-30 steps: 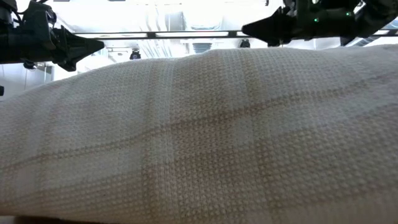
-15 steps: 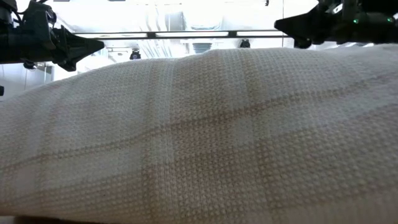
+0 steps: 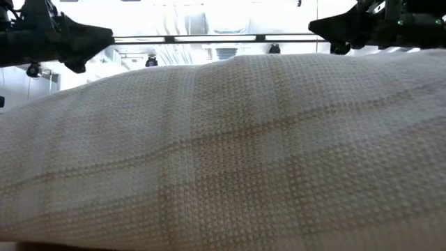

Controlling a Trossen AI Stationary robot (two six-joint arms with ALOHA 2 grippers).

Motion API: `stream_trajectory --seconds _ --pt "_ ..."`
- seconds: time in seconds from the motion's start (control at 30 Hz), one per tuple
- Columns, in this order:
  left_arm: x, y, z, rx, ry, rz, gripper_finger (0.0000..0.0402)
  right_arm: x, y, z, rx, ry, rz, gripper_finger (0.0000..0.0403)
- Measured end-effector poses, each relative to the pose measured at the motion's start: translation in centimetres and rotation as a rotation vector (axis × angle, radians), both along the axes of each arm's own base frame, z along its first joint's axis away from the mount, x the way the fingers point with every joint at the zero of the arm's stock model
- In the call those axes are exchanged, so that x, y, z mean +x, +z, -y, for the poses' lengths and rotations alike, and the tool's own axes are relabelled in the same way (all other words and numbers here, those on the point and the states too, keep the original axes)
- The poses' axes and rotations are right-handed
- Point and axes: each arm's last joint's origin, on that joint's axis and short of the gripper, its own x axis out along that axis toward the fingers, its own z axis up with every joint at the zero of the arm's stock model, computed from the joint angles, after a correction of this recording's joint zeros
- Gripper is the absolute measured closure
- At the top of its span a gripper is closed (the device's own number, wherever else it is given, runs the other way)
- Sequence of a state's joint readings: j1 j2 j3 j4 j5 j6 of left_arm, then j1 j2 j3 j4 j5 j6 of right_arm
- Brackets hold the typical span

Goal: Build produce basket
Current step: Put the red strawberry into the blue basket

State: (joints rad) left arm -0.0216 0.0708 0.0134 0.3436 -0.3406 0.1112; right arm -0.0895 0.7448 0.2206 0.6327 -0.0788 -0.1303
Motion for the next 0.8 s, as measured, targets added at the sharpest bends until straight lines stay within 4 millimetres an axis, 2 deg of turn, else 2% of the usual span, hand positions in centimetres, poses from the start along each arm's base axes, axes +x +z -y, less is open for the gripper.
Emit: stream_trajectory --seconds 0.13,0.23,0.53,0.8 --pt "0.0 1.2 0.2 0.016 -0.053 0.026 0.0190 0.0 -0.2 0.0 -0.005 0.000 -0.008 0.0394" --pt "0.3 2.0 0.2 0.024 -0.079 0.025 0.0166 0.0 -0.3 0.0 -0.006 0.000 -0.011 0.0394" --pt "1.1 4.4 0.2 0.023 -0.060 0.015 0.0162 0.0 -0.3 0.0 -0.002 0.000 -0.012 0.0394" --pt "2.3 5.3 -0.3 -0.130 0.115 -0.060 0.0162 0.0 -0.4 0.0 0.001 0.000 -0.020 0.0394"
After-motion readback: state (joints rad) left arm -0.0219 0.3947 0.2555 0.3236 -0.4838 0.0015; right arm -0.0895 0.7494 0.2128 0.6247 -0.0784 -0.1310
